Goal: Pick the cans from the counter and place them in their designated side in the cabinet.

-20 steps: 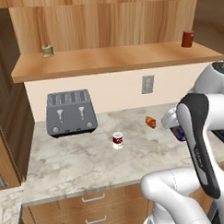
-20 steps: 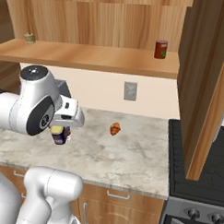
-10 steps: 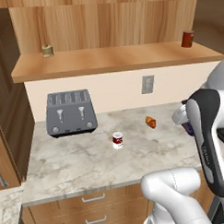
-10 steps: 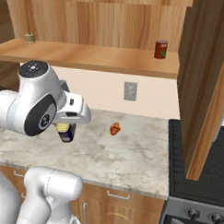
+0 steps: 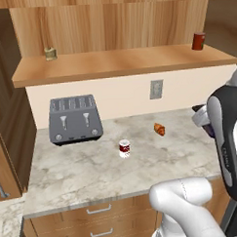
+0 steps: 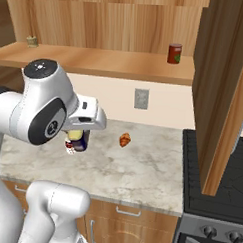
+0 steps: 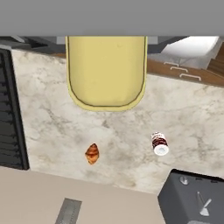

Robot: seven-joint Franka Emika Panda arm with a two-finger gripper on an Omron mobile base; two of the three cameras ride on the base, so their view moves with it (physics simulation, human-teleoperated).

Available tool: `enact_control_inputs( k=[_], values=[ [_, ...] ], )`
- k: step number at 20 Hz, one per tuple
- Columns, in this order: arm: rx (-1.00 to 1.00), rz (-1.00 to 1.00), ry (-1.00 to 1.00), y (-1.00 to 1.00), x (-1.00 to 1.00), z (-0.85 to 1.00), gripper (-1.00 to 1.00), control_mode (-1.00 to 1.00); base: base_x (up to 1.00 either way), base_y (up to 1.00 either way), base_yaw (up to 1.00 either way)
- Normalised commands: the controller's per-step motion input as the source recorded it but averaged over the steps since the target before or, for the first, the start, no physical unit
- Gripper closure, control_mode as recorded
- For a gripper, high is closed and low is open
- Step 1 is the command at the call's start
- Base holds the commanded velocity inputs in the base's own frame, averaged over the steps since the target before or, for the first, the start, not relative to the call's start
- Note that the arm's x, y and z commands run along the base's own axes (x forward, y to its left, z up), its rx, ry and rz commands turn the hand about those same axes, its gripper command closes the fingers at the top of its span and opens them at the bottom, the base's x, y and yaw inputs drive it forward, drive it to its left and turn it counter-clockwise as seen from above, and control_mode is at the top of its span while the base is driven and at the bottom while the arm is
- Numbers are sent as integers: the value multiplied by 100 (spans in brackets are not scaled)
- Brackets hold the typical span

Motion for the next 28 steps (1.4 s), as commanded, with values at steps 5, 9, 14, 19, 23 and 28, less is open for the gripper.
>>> enact_control_inputs(
  k=[5, 9, 14, 19, 23, 28],
  values=[
    [-3, 0, -5, -12, 0, 21, 100, -100, 0, 0, 0],
    [-4, 0, -4, -11, 0, 22, 100, -100, 0, 0, 0],
    [-4, 0, -5, -14, 0, 24, 100, -100, 0, 0, 0],
    [-3, 0, -9, -7, 0, 23, 100, -100, 0, 0, 0],
    [-2, 0, -10, -3, 2, 19, 100, -100, 0, 0, 0],
    [-1, 0, -9, -4, 5, 21, 100, -100, 0, 0, 0]
  ],
)
